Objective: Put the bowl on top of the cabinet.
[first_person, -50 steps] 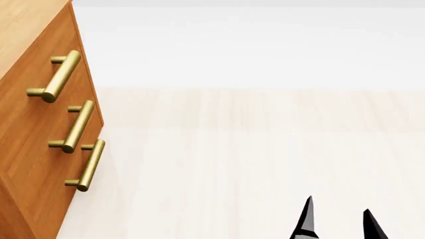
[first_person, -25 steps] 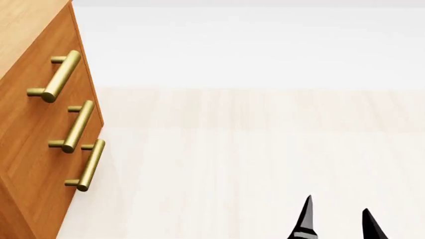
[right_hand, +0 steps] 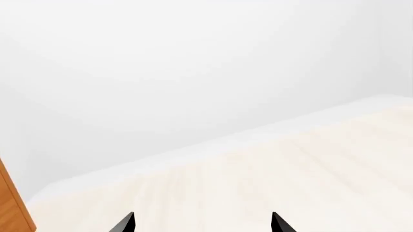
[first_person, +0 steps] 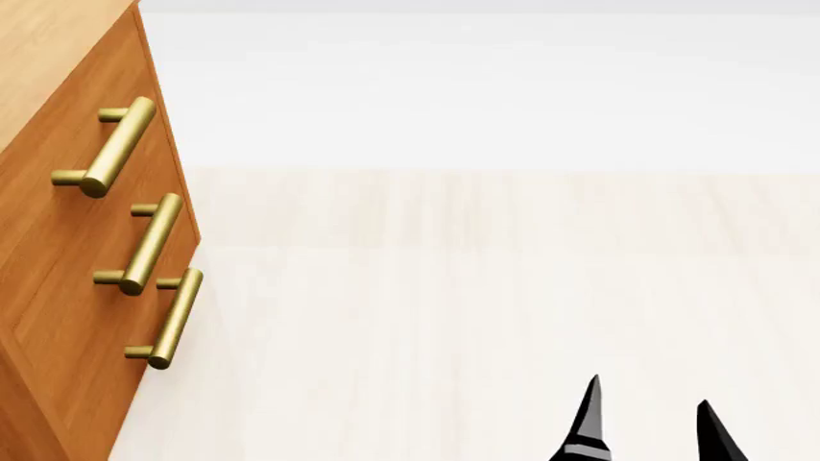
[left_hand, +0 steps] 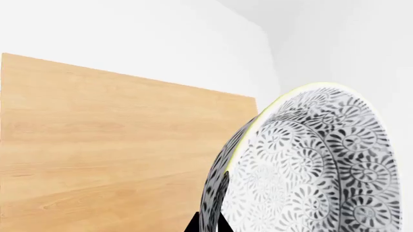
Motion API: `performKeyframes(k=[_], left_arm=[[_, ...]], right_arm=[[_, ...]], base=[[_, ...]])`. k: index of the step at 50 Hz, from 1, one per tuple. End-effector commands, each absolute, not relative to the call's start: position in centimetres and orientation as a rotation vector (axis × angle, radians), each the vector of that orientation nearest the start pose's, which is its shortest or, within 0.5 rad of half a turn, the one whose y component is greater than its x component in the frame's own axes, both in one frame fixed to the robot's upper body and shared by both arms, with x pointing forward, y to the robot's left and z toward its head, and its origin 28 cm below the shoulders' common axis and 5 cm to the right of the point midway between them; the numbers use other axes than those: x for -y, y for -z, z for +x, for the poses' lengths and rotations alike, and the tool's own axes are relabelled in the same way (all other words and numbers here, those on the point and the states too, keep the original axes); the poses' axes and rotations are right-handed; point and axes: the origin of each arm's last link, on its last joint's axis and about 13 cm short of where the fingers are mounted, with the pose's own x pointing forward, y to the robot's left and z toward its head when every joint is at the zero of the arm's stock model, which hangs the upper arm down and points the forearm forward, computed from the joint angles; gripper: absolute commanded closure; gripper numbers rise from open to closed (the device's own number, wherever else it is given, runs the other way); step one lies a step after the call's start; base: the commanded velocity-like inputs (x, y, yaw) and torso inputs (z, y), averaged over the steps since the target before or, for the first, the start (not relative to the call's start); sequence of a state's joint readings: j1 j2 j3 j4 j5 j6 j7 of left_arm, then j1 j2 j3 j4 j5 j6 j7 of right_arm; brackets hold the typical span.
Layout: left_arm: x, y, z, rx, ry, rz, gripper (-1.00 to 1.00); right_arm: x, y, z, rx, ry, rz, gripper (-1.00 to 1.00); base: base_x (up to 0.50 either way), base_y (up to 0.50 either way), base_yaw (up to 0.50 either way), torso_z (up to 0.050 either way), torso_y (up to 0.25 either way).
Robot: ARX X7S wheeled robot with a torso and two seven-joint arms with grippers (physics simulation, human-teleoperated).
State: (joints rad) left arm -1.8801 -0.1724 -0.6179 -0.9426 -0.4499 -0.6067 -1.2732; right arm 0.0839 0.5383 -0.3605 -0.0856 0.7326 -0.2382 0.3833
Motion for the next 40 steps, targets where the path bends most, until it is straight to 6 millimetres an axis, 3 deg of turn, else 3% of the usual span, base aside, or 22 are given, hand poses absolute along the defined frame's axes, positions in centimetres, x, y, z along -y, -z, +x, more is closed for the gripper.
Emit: performKeyframes(k=[1, 40], left_arm=[[-28.8, -46.1, 37.5, -0.194, -0.866, -1.092, 1.0], [-29.8, -44.1, 38.6, -0.216, -0.916, -1.095, 1.0]], right_arm=[[14.8, -5.9, 21.8, 0.143, 0.058, 0.259, -1.0], [14.7, -5.8, 22.0, 0.136, 0.057, 0.253, -1.0]], base=[[0.0, 0.0, 0.0, 0.0, 0.0], [0.0, 0.0, 0.0, 0.0, 0.001]])
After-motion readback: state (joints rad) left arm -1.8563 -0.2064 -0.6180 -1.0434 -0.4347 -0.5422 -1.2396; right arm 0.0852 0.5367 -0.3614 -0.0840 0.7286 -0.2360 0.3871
